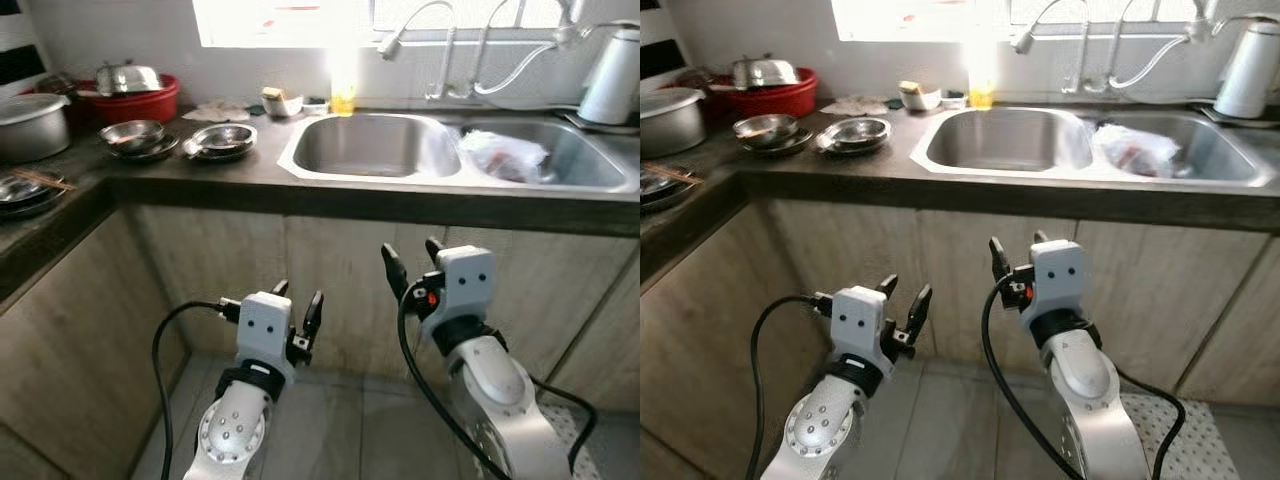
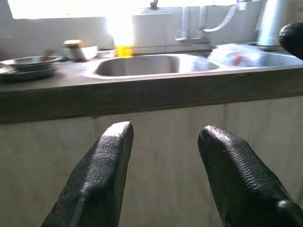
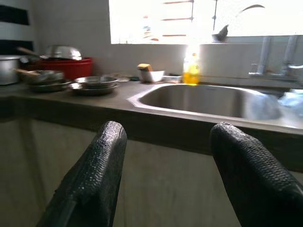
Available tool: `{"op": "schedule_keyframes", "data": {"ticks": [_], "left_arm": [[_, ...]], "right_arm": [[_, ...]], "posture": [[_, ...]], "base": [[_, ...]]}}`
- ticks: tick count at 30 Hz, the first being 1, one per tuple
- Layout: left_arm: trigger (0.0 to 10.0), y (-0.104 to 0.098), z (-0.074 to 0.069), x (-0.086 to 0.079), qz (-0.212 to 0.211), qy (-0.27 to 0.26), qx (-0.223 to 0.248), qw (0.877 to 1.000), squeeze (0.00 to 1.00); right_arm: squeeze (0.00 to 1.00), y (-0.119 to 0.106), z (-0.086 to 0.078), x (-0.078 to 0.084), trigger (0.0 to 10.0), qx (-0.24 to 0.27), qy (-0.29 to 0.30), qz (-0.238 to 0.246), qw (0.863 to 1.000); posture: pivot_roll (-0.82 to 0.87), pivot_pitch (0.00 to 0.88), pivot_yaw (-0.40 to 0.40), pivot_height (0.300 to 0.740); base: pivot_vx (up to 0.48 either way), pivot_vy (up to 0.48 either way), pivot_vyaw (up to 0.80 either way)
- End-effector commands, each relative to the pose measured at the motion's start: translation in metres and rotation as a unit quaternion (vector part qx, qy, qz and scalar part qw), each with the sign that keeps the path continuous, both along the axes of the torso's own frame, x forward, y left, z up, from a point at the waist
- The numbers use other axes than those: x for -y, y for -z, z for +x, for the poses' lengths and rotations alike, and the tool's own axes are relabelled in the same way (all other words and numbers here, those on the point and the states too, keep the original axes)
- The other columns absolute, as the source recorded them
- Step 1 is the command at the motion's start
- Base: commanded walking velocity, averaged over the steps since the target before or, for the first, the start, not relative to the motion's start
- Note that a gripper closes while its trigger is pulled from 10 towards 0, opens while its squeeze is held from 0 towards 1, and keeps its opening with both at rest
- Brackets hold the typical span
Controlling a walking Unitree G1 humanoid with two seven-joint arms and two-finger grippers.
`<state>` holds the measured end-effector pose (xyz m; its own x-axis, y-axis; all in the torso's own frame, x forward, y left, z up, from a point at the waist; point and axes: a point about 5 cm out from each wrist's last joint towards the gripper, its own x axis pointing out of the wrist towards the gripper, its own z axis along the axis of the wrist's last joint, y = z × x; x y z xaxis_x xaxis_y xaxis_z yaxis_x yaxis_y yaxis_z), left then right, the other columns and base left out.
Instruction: Kitchen organization
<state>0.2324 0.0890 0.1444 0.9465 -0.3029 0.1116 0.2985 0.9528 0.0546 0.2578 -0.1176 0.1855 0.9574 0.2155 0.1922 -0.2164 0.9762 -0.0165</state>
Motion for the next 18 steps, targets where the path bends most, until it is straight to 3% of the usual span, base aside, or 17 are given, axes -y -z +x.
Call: {"op": "schedule_keyframes", "data": {"ticks": [1,18], "left_arm": [[10.0,-0.0018,0.0009,-0.0028,0.007,-0.008,0.003,1.0,0.0],[10.0,-0.0024,0.0022,-0.0027,0.007,-0.006,0.005,1.0,0.0]], "right_arm": [[0.0,-0.003,-0.0005,-0.0019,10.0,0.005,-0.004,-0.001,1.0],[0.0,-0.0019,0.0011,-0.0032,10.0,0.005,-0.013,-0.012,1.0]], "posture": [[0.08,0.016,0.0,0.74],[0.08,0.012,0.004,0.74]], "base": [[0.27,0.0,0.8],[0.33,0.0,0.8]]}}
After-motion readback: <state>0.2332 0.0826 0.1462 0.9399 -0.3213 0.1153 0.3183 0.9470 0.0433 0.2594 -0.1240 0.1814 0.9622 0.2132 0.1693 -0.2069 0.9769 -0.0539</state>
